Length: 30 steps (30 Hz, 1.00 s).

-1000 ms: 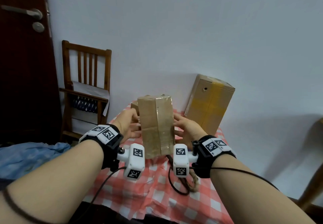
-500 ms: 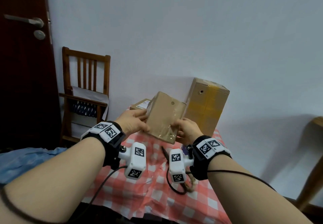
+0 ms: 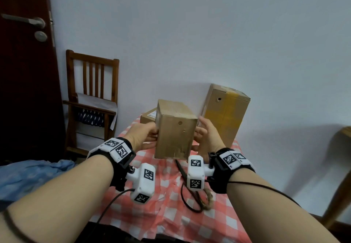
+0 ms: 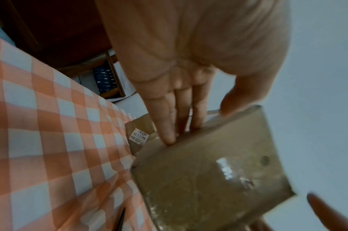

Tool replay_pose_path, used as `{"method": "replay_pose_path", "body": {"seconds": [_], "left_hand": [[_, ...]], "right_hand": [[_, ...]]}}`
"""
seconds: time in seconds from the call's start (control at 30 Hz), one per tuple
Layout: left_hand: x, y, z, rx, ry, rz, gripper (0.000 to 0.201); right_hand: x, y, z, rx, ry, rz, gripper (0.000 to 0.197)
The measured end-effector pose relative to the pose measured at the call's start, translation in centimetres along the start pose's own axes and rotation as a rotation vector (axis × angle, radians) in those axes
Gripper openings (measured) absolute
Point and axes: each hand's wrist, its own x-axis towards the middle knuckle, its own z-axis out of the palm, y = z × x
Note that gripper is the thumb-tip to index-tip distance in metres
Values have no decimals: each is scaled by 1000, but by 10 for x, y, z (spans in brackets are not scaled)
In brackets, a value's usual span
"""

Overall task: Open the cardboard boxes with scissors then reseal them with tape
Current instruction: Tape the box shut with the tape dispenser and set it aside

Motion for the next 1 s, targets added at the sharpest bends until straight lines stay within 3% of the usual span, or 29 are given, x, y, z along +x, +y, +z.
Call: {"method": "replay_pose_path", "body": {"seconds": [0.07,0.1,0.17,0.27,0.37,0.47,0.7,0.8,0.9,1.0], "left_hand": [[5,-2,3,7,-16,-48,35],[9,-4,4,23,-11,-35,49],[13,-5,8,34,25,10,64],[26,-5,12,86,77,93,48],[45,3,16,173,103,169,35],[66,10,11,289,150,205,44],[131,16,10,217,170,234,36],[151,22,13,156,159,235,25],[166,15,15,302,66,160,27],[174,4,16,362,115,87,25]], "right_hand": [[7,5,0,-142,20,6,69],[10,7,1,-175,47,15,76],[18,10,0,-157,109,17,65],[30,10,-3,-67,137,26,30],[43,11,-2,-48,138,28,24],[62,7,5,-21,154,-15,13],[128,-19,26,-100,244,-133,25],[155,-29,29,-137,201,-189,22],[172,-25,25,-234,178,-152,30],[175,-17,10,-217,143,-93,33]]}}
